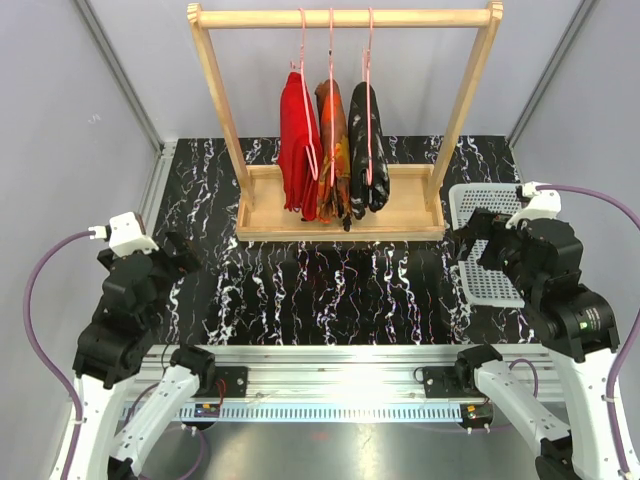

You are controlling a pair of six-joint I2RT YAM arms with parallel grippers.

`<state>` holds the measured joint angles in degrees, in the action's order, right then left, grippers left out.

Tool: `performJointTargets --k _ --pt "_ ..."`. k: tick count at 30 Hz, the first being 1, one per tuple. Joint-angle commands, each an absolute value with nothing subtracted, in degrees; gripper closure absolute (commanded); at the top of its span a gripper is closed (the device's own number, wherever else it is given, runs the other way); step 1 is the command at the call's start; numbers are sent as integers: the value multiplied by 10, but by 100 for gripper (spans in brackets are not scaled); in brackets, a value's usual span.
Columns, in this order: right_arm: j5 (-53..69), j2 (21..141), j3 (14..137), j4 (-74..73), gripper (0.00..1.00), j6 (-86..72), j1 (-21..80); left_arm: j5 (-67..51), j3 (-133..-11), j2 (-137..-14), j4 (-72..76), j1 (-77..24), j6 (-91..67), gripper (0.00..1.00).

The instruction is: Remove the trousers from the hanger

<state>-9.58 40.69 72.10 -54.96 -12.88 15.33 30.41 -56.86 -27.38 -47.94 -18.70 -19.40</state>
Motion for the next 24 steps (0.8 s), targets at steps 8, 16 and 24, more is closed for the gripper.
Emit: performJointTargets --k 8,16,24 --pt "-120 397 731 -533 1 -126 156 191 -650 -353 -456 -189 -185 1" --pt "-64 420 719 -541 1 -136 156 -31 -821 -492 -446 -191 -186 1" --pt "-39 410 711 -533 1 -149 157 74 -1087 -705 -490 -325 -194 1"
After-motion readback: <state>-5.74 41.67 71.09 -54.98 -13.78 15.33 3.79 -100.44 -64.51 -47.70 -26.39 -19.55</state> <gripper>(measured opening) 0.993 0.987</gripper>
